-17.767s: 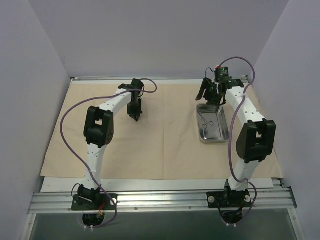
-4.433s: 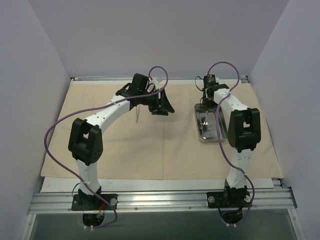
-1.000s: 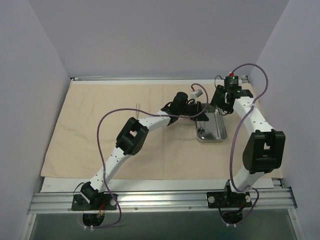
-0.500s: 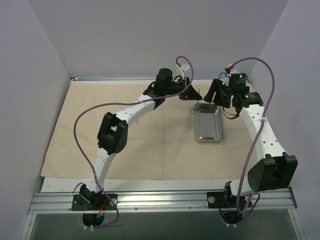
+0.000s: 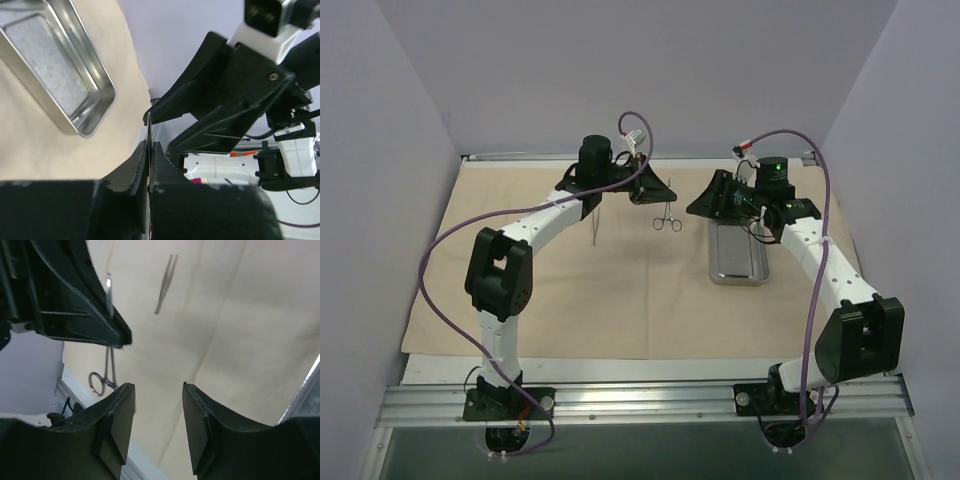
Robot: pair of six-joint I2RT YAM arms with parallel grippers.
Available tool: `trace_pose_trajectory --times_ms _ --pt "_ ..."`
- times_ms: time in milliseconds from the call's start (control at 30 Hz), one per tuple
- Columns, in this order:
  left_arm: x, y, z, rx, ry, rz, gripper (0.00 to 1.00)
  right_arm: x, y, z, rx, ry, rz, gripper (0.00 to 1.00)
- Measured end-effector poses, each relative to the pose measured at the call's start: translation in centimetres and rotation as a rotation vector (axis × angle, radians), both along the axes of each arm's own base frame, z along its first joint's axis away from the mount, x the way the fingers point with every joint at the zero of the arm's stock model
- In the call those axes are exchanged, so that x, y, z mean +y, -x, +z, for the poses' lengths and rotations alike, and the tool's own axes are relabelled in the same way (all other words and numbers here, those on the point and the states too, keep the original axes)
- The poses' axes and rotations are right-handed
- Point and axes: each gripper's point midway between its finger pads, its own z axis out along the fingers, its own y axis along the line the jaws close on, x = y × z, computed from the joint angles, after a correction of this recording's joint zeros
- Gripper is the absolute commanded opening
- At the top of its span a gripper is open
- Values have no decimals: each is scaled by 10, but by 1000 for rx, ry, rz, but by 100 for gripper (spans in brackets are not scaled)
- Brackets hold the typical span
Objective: Open and lay out the surgical kit
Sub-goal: Place the medical item in the surgical kit.
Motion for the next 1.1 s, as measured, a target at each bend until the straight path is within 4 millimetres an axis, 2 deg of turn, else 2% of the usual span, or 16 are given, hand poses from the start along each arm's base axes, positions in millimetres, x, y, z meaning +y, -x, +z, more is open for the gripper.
trace_pose_trajectory --times_ms 133,233,433,533,667,800,833,867,967,1100 --pt "4 13 -12 48 -11 -34 2 18 1 18 -42 -90 66 46" --pt "8 16 -11 55 -8 -47 2 33 2 24 -53 -150 117 46" --pt "12 20 5 31 9 -48 2 58 7 11 4 -206 205 44" --pt "14 19 6 32 10 -44 2 66 10 11 15 -228 237 40" --pt "14 19 6 33 9 -42 2 73 13 14 15 -246 264 23" --pt "16 17 4 36 5 -35 2 80 15 17 13 -259 292 13" --pt "17 17 3 37 4 -34 2 82 15 17 12 -259 296 5" --pt "17 16 2 36 3 -33 2 83 15 17 11 -261 301 1" --pt "19 14 1 29 0 -28 11 84 14 15 22 -265 296 0" --pt "22 13 1 29 -4 -22 32 85 14 13 32 -266 293 0"
